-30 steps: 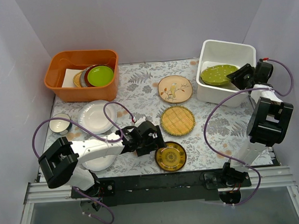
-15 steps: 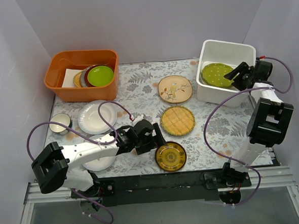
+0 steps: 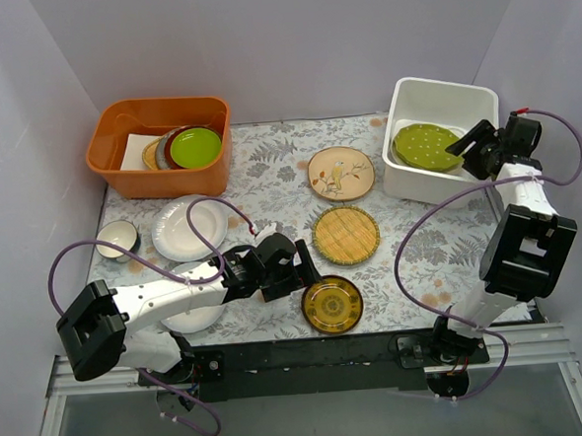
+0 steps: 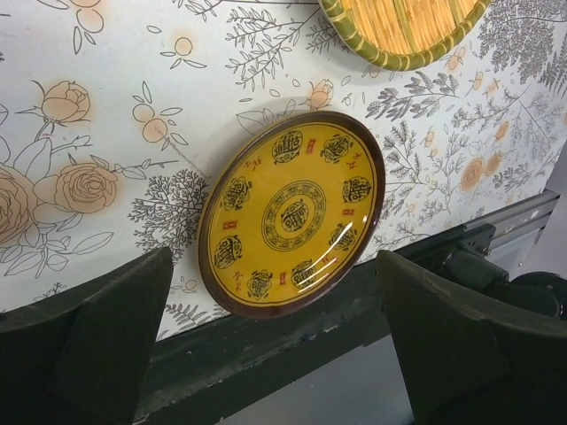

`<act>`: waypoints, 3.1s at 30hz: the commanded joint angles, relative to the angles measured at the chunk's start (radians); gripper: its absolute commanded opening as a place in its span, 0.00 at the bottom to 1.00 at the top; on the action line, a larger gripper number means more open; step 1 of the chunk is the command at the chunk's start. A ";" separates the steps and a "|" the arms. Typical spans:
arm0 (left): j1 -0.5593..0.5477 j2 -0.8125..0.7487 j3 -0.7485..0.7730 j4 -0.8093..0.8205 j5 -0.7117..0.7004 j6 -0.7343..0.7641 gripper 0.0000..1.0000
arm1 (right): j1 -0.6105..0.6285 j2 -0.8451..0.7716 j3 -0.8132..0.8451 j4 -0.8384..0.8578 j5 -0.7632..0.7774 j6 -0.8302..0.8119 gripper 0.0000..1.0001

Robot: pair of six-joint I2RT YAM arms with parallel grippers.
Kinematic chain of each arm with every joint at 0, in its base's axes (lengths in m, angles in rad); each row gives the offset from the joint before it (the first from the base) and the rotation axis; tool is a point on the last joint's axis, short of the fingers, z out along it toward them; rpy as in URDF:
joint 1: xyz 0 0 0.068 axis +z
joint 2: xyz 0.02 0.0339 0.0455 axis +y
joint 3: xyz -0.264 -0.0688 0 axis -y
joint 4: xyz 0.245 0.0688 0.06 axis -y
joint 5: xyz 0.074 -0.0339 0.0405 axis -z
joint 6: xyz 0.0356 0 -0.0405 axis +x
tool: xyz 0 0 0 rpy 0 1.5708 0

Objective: Place the plates into the plastic bin on the countertop
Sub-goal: Place the plate in the plastic bin, then pick up the plate at the center of the board.

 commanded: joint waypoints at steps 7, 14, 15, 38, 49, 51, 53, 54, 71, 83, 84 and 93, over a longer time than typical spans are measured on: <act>0.005 -0.040 0.035 -0.048 -0.028 0.012 0.98 | -0.006 -0.184 -0.070 0.064 -0.050 0.007 0.74; 0.005 -0.072 0.027 -0.078 -0.034 0.007 0.98 | 0.011 -0.279 -0.049 0.058 -0.131 0.044 0.77; 0.005 -0.081 0.026 -0.086 -0.036 0.007 0.98 | 0.014 -0.302 -0.043 0.049 -0.136 0.038 0.77; 0.005 -0.204 -0.040 -0.147 -0.065 -0.042 0.98 | 0.162 -0.704 -0.168 -0.174 -0.229 -0.029 0.86; 0.013 -0.094 0.016 -0.107 -0.075 -0.049 0.98 | 0.169 -0.897 -0.376 -0.286 -0.269 -0.091 0.86; 0.026 -0.062 0.036 -0.078 -0.062 -0.037 0.98 | 0.167 -0.931 -0.418 -0.300 -0.274 -0.095 0.86; 0.051 -0.002 0.070 -0.037 -0.042 -0.025 0.98 | 0.167 -0.964 -0.448 -0.310 -0.282 -0.102 0.86; 0.062 0.020 0.084 -0.026 -0.016 -0.016 0.98 | 0.169 -0.975 -0.480 -0.318 -0.283 -0.105 0.86; 0.338 0.475 0.522 0.060 0.216 0.207 0.97 | 0.169 -1.114 -0.741 -0.344 -0.265 -0.178 0.86; 0.419 0.822 0.875 0.017 0.296 0.254 0.89 | 0.169 -1.110 -0.759 -0.335 -0.274 -0.188 0.85; 0.424 0.834 0.886 0.017 0.303 0.254 0.89 | 0.170 -1.107 -0.761 -0.335 -0.275 -0.187 0.85; 0.467 0.934 0.986 0.017 0.334 0.253 0.84 | 0.169 -1.109 -0.770 -0.330 -0.289 -0.175 0.85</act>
